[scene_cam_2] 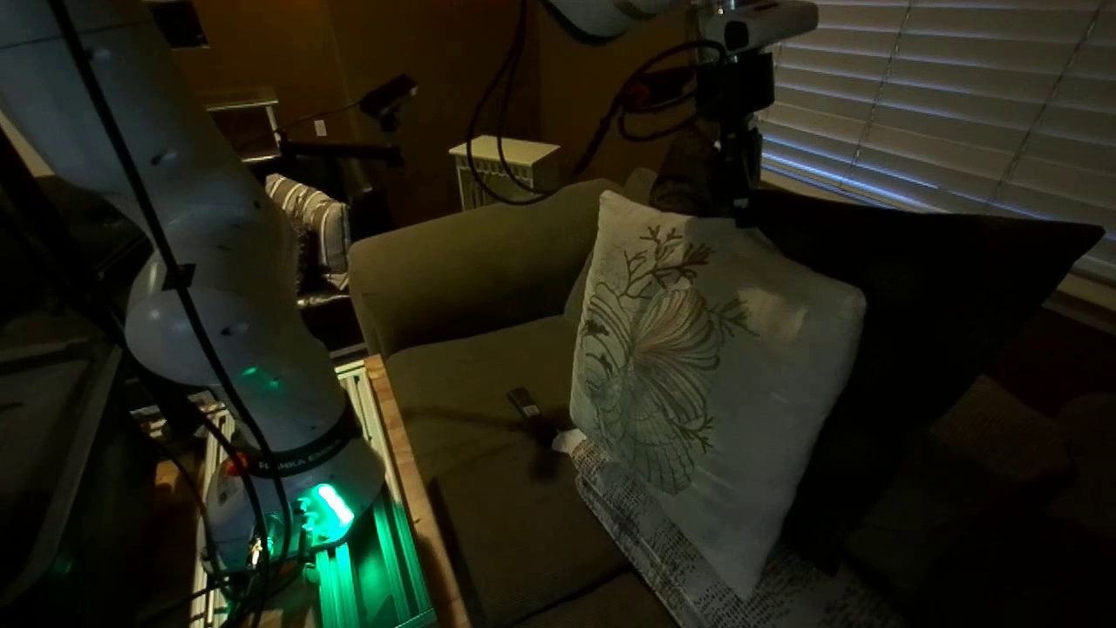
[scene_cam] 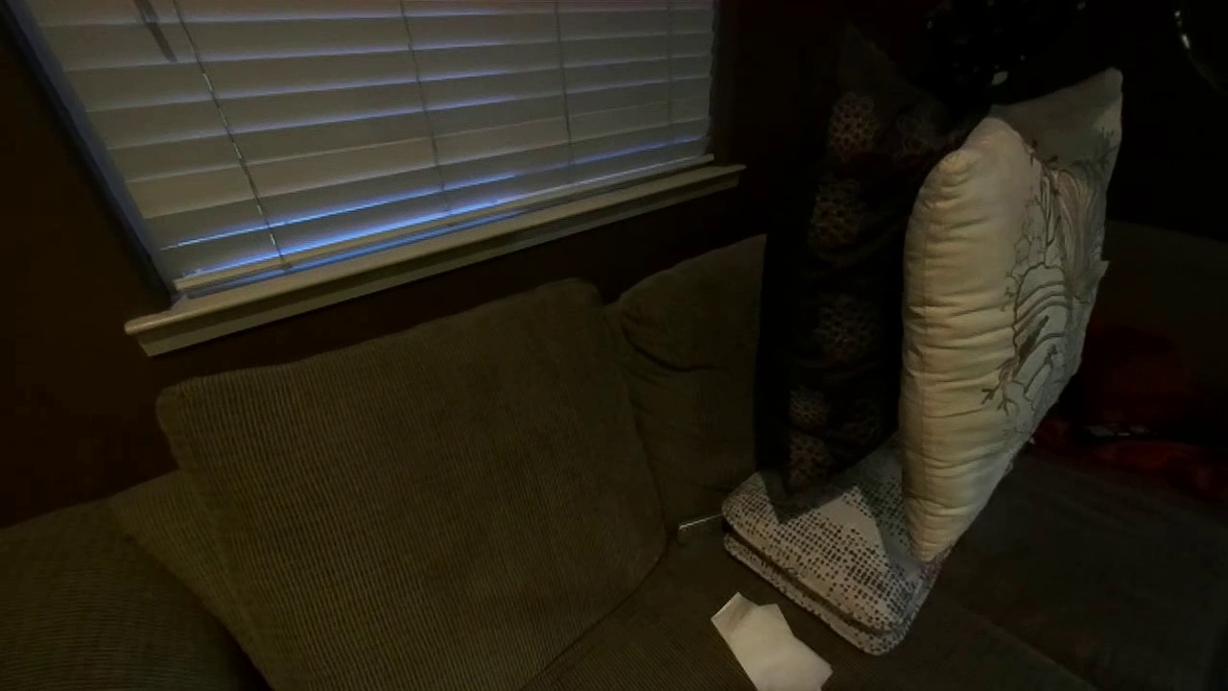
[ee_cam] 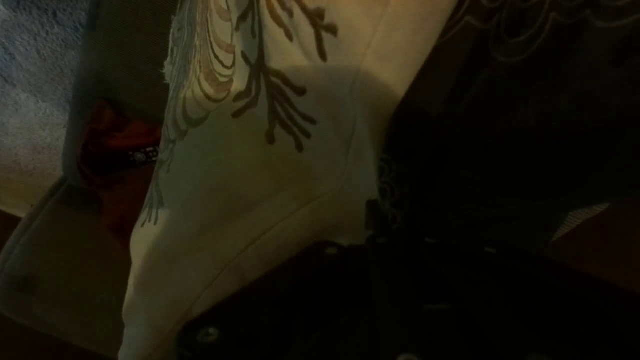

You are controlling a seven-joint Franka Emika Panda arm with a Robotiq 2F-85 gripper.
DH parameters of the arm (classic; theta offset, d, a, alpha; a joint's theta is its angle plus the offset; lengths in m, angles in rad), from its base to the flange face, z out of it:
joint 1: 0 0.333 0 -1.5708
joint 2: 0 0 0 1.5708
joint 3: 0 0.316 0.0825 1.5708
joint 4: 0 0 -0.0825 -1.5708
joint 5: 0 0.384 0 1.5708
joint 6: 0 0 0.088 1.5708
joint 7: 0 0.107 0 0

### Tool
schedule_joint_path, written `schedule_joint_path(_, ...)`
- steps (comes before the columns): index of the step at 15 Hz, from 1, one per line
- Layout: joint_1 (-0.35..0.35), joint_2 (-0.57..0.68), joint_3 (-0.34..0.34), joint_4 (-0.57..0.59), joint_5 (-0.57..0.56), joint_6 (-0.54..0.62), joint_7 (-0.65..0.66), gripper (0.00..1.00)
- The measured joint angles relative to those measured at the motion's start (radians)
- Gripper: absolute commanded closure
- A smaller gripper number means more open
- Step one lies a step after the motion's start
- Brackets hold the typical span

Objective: Put the black and white pillow on the white pillows

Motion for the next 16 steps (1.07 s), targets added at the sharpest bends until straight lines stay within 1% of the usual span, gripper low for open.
schedule_joint_path(4,-0.002,0.072,-0.021,0.048,0.004,0.052,-0.031,0.99)
schedule_joint_path(16,-0.001,0.249,-0.056,0.187,0.024,0.088,-0.031,0.99)
